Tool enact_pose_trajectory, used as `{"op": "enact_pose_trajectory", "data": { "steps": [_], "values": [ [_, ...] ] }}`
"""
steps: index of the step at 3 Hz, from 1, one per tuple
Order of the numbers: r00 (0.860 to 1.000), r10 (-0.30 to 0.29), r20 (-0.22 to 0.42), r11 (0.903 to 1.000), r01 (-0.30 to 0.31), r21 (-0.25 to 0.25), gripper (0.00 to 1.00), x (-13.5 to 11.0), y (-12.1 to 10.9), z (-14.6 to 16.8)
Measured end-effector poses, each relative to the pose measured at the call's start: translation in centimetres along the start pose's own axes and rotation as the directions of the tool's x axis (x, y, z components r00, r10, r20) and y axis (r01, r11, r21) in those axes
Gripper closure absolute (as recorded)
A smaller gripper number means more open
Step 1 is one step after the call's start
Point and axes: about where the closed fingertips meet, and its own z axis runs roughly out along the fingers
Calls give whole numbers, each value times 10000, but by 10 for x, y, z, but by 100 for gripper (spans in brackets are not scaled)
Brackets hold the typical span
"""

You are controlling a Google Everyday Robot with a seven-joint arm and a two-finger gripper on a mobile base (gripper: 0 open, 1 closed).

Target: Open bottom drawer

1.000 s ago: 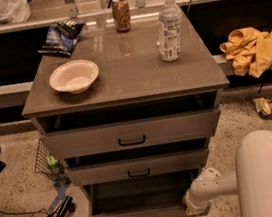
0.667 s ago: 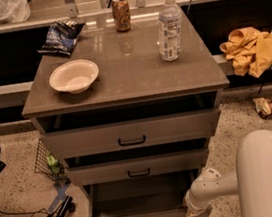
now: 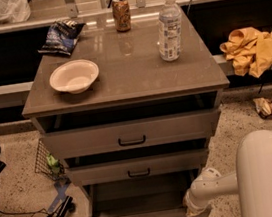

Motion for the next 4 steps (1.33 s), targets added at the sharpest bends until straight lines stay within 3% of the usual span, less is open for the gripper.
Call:
{"op": "enact_pose_trajectory", "data": {
  "steps": [2, 3, 4],
  "values": [
    [10000, -3, 17, 10000, 3, -54, 7, -1, 3, 2],
    [10000, -3, 23, 10000, 3, -72, 0, -1, 4, 3],
    [10000, -3, 31, 9999, 4, -100, 18, -1, 5, 5]
  ]
}}
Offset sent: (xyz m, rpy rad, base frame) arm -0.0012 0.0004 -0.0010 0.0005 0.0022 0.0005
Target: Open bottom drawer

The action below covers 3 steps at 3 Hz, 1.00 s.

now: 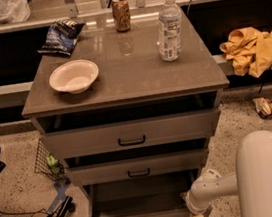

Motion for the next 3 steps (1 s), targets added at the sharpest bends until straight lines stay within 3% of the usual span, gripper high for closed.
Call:
{"op": "enact_pose_trajectory", "data": {
  "steps": [1, 2, 3],
  "values": [
    [10000, -1, 8, 10000, 1, -27, 41, 0, 1, 1],
    [10000, 46, 13, 10000, -46, -55, 72, 0, 4, 2],
    [9934, 1147, -83, 9934, -1148, -51, 95, 21, 37, -1]
  ]
}}
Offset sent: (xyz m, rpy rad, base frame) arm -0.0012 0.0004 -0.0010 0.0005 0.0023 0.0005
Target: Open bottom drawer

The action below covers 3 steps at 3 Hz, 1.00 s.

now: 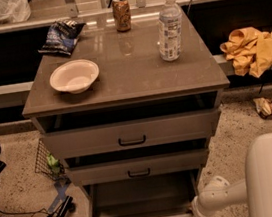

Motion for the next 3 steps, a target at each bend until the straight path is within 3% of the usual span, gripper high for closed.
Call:
{"op": "enact_pose_trajectory", "data": {
  "steps": [1, 3],
  "values": [
    [10000, 82, -8, 10000, -82, 1, 100, 2, 2, 0],
    [9994, 327, -119, 9995, -327, 0, 100, 7, 10, -3]
  ]
}}
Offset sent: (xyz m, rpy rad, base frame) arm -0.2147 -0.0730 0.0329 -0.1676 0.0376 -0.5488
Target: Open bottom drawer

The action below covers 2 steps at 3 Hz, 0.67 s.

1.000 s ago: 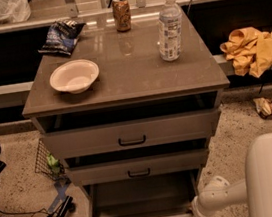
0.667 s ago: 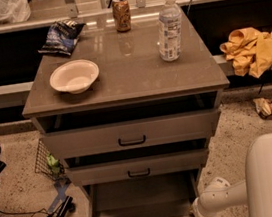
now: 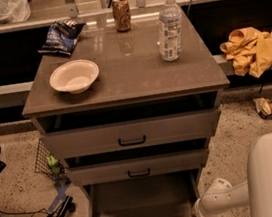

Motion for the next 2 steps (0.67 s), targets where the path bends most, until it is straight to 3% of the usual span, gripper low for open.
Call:
{"op": "enact_pose_trajectory", "data": {
  "steps": [2],
  "values": [
    [9992, 311, -270, 9995, -312, -5, 100, 12, 17, -6]
  ]
}}
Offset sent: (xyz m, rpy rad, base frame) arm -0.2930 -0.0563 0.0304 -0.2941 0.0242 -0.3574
